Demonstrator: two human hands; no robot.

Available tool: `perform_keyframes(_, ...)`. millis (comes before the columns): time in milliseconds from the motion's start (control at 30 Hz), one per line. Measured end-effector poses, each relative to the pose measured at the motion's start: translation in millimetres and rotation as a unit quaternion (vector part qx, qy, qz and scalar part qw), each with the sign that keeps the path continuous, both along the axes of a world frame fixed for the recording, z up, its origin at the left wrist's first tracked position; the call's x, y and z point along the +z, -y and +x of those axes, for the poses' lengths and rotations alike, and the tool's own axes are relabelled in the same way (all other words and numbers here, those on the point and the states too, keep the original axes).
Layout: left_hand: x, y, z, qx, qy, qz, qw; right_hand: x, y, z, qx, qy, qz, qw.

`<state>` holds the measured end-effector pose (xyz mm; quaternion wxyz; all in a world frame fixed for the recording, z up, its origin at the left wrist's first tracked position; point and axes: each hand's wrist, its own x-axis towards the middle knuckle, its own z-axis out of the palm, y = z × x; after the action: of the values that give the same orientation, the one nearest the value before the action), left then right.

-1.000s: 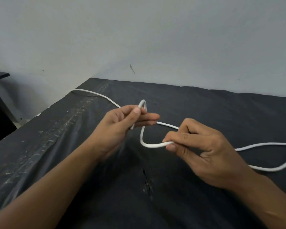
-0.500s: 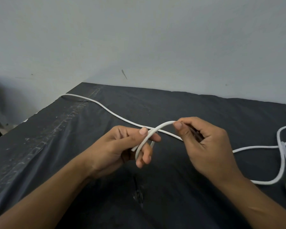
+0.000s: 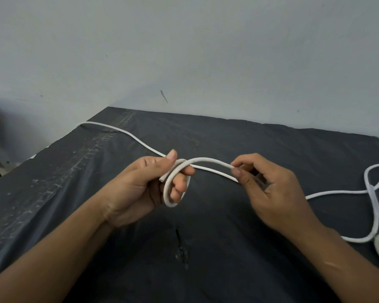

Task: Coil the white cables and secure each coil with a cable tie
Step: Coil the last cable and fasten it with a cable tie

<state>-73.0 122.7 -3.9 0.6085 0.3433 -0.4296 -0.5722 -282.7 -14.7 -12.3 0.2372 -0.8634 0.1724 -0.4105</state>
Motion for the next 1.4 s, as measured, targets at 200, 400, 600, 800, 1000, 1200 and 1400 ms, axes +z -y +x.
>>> perform_keyframes(200, -4, -1, -6, -0.068, 0.01, -0.012, 0.998, -1, -4, 5, -0.013, 0.004, -0.085, 0.996)
perform_keyframes(400, -6, -2, -6, -0.119, 0.0, -0.019, 0.993, -4, -3, 7, -0.026, 0.005, -0.167, 0.986)
perform_keyframes(600, 3, -1, 3, 0.012, -0.108, -0.04, 0.993, -4, 24, -8, -0.01, -0.002, -0.009, 1.0)
perform_keyframes(800, 9, 2, 15, 0.18, -0.205, -0.008, 0.962, -5, 47, -31, -0.116, -0.041, -0.045, 0.991)
perform_keyframes(1000, 2, 7, 11, 0.215, -0.156, 0.011, 0.964, -6, 11, -11, 0.015, -0.169, -0.111, 0.979)
perform_keyframes(1200, -4, 10, -4, 0.21, -0.064, 0.018, 0.975, 0, -26, 7, 0.126, -0.2, -0.108, 0.966)
perform_keyframes(1400, -9, 10, -25, 0.185, 0.094, 0.018, 0.978, 4, -34, 12, 0.097, -0.074, -0.155, 0.98)
